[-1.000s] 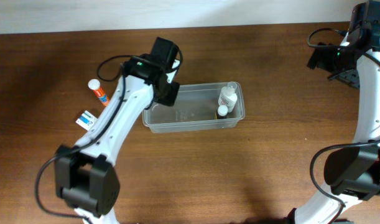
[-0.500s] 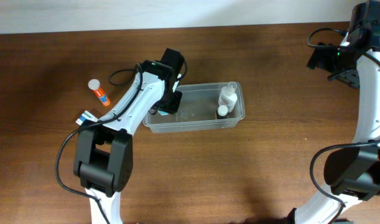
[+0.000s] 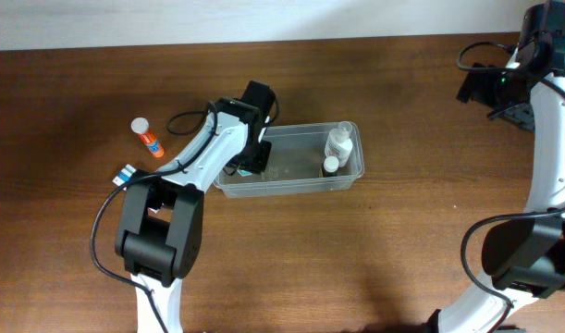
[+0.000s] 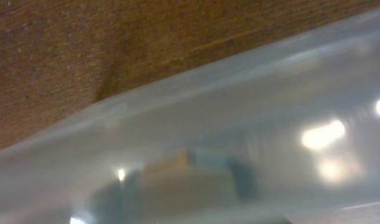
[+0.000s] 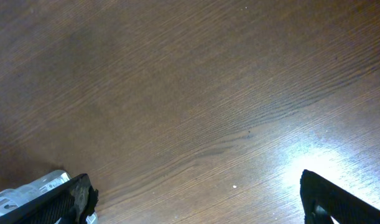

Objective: Pack container
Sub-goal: 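Lower the gold-lidded jar into the container's left end, then open the left gripper to release the jar and raise it, then move the left gripper to the orange-and-white tube and grasp it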

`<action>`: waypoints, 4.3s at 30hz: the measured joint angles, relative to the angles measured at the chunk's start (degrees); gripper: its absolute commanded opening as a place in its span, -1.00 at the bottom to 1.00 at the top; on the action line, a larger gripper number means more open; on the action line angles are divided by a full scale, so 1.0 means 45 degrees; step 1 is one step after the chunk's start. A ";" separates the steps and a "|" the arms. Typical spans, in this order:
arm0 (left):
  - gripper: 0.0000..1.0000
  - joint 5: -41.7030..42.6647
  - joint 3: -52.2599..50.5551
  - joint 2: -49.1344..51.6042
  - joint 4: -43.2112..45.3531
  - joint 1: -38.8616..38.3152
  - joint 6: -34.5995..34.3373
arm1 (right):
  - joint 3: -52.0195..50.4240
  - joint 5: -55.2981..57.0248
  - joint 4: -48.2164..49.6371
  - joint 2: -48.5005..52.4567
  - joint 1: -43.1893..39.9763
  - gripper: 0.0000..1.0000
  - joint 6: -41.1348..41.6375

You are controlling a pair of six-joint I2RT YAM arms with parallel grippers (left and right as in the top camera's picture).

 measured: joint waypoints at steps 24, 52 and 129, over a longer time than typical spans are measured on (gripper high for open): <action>0.11 -0.0015 0.0155 0.0000 -0.0389 0.0039 -0.0092 | 0.0000 0.0005 0.0000 0.0000 0.0000 0.97 0.0005; -0.92 -0.0923 0.1812 -0.0010 -0.2021 -0.0092 0.0107 | 0.0000 0.0000 0.0000 0.0000 0.0000 0.97 0.0000; 0.87 -0.1054 0.6237 -0.0291 -0.4716 -0.0044 0.0544 | 0.0000 0.0000 0.0000 0.0000 0.0000 0.97 0.0005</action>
